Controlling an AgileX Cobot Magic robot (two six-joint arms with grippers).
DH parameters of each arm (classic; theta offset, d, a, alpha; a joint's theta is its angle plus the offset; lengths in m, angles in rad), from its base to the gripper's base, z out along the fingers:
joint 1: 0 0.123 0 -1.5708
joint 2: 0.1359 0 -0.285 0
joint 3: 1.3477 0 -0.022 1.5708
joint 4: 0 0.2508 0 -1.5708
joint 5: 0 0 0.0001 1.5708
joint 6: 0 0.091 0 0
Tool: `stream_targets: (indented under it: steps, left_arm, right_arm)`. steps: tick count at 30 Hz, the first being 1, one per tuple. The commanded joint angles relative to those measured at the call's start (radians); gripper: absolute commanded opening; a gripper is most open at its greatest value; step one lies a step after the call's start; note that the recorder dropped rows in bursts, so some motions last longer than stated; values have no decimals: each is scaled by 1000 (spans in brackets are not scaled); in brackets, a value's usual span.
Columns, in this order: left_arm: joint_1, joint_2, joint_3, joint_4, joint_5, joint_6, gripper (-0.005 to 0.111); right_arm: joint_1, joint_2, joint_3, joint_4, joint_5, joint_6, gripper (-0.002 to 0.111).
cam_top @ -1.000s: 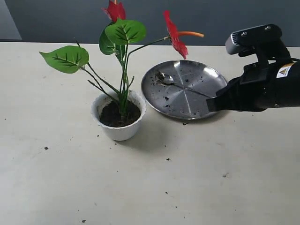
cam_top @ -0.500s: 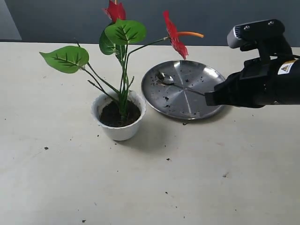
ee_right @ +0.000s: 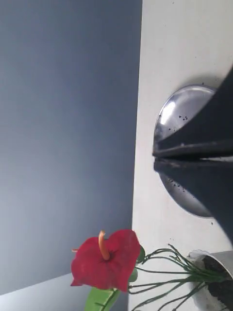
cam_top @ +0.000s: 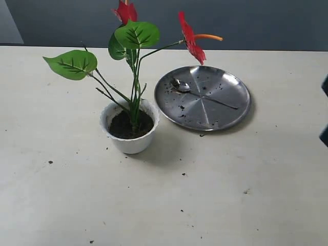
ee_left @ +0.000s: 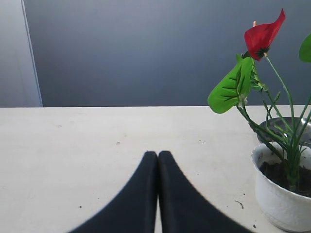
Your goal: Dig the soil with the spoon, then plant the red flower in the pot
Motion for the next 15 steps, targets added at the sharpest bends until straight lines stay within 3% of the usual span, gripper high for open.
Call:
stream_targets:
  steps: [1,8,11,15]
  left_arm:
    - [-6,-5,2,7,-13,0,1]
    - [-6,-5,2,7,-13,0,1]
    - [-6,-5,2,7,-13,0,1]
    - [-6,-5,2,7,-13,0,1]
  right_arm:
    - [1,-182,115,62,-44,-8,-1]
    - [-39,-188,120,68,29,-104,-1]
    - [-159,-190,123,-18,113,-12,-1]
    - [-347,-249,125,-283,275,271,-1]
